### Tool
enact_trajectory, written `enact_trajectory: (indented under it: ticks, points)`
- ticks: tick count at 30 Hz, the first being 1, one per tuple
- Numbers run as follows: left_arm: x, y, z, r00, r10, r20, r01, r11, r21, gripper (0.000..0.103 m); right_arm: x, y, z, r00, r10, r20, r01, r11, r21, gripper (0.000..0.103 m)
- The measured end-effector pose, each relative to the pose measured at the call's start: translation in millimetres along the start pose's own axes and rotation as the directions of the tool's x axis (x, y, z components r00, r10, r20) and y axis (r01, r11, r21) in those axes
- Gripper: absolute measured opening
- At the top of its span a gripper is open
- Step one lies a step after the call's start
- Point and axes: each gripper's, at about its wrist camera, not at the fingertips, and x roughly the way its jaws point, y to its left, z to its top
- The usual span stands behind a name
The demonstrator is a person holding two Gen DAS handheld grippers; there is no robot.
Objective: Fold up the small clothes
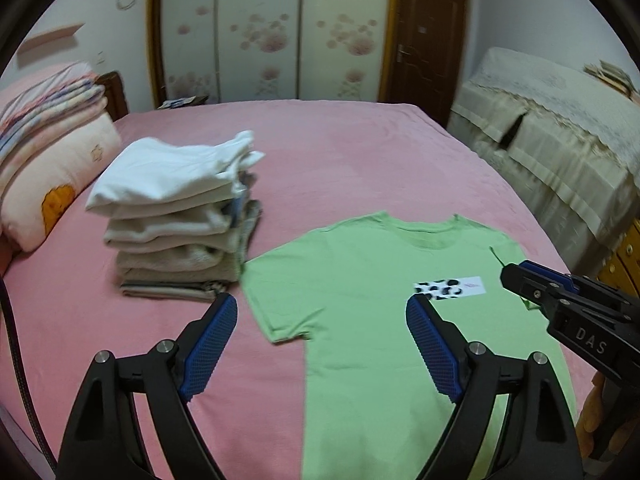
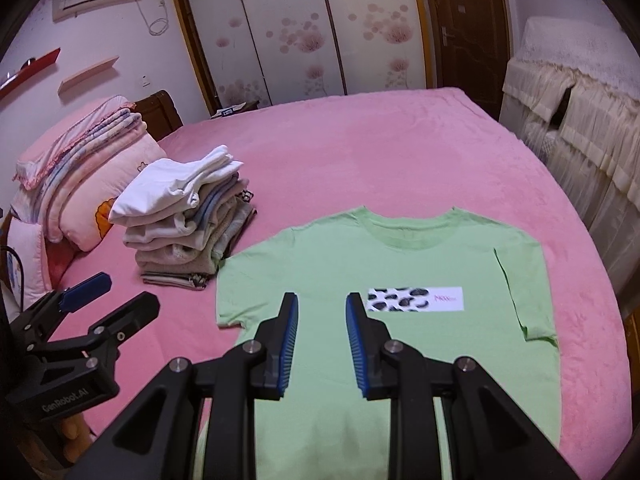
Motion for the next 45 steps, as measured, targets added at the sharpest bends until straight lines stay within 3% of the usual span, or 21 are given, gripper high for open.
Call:
enact_trajectory:
  ticks: [8, 17, 26, 33, 41, 44, 45]
  points:
    - [11, 48, -8, 0.997, 0.073, -0.011, -0.074, 0.993, -0.092, 0.086, 12, 39, 2, 1.0, 0.027, 0.009, -0.026, 0.999, -0.023, 0.025]
    - [55, 79, -17, 0.993, 0.104, -0.057, -0.112, 0.984, -0.142, 0.086, 49, 63, -13, 0.999, 0.043, -0.024, -0.044, 0.998, -0.054, 0.025]
    - [130, 107, -35, 0.995, 0.013, -0.099, -0.04, 0.959, -0.279, 0.086, 110, 44, -36, 0.995, 0.042, -0.091, -0.041, 0.999, 0.013, 0.025]
    - [195, 121, -55, 0.975, -0.105, -0.194, 0.013, 0.905, -0.426, 0.084, 145, 29, -44, 0.991, 0.052, -0.121, -0.045, 0.997, 0.061, 0.025]
    - [240, 122, -66, 0.958, -0.167, -0.232, 0.029, 0.864, -0.502, 0.082, 162, 26, -44, 0.99, 0.062, -0.124, -0.053, 0.996, 0.074, 0.025]
    - [252, 118, -68, 0.953, -0.161, -0.257, 0.008, 0.861, -0.508, 0.07, 164, 26, -45, 0.99, 0.067, -0.126, -0.057, 0.995, 0.079, 0.025]
    - [255, 118, -67, 0.951, -0.157, -0.265, 0.001, 0.863, -0.506, 0.058, 165, 25, -45, 0.99, 0.068, -0.125, -0.058, 0.995, 0.081, 0.025]
